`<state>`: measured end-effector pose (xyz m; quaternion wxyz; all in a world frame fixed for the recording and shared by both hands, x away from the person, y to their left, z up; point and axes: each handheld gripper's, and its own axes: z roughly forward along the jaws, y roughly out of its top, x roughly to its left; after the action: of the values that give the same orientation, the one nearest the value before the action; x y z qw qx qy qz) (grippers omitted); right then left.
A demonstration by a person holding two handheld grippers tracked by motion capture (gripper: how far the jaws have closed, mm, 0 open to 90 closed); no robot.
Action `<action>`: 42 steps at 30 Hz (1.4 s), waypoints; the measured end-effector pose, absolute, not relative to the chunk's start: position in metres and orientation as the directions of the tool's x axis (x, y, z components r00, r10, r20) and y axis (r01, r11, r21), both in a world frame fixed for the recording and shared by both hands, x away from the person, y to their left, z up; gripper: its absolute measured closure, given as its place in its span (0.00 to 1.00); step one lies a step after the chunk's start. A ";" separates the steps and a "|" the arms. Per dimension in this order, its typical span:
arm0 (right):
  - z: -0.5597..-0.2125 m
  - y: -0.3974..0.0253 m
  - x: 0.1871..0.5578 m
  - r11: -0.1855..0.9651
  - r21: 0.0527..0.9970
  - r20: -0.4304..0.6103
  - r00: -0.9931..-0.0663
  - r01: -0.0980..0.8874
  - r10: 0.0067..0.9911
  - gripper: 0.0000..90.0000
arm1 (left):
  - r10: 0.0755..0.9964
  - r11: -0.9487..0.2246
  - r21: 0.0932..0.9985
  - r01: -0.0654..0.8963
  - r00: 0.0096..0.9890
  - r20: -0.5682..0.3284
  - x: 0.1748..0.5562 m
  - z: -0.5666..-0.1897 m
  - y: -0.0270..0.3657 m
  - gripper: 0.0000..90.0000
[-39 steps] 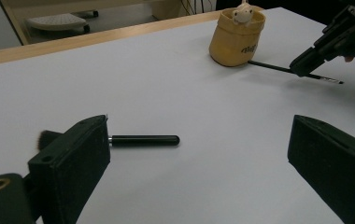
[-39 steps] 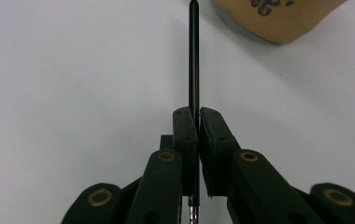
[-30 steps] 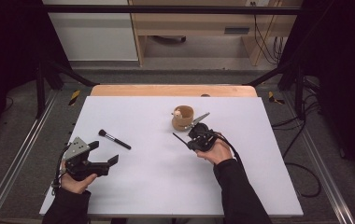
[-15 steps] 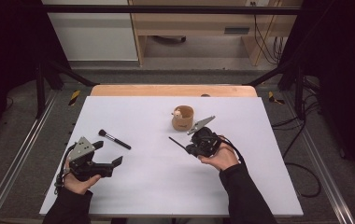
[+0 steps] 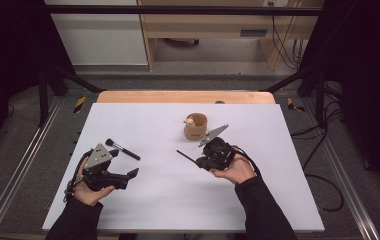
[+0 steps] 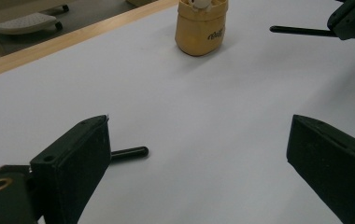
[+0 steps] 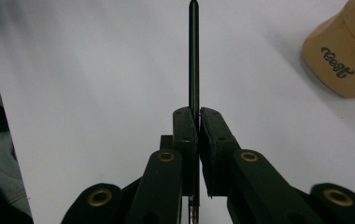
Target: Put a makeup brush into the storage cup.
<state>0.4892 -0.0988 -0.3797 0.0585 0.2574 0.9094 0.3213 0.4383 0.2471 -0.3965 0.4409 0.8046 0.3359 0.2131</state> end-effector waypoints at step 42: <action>-0.381 -0.061 0.476 0.753 0.556 0.108 -0.929 0.352 0.355 0.95 | 0.531 -0.670 0.716 0.195 0.801 0.278 0.430 -0.401 0.188 0.11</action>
<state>0.4759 -0.0612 -0.3812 0.0024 0.1889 0.9362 0.2965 0.4296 0.1876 -0.4014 0.3501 0.8819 0.2057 0.2394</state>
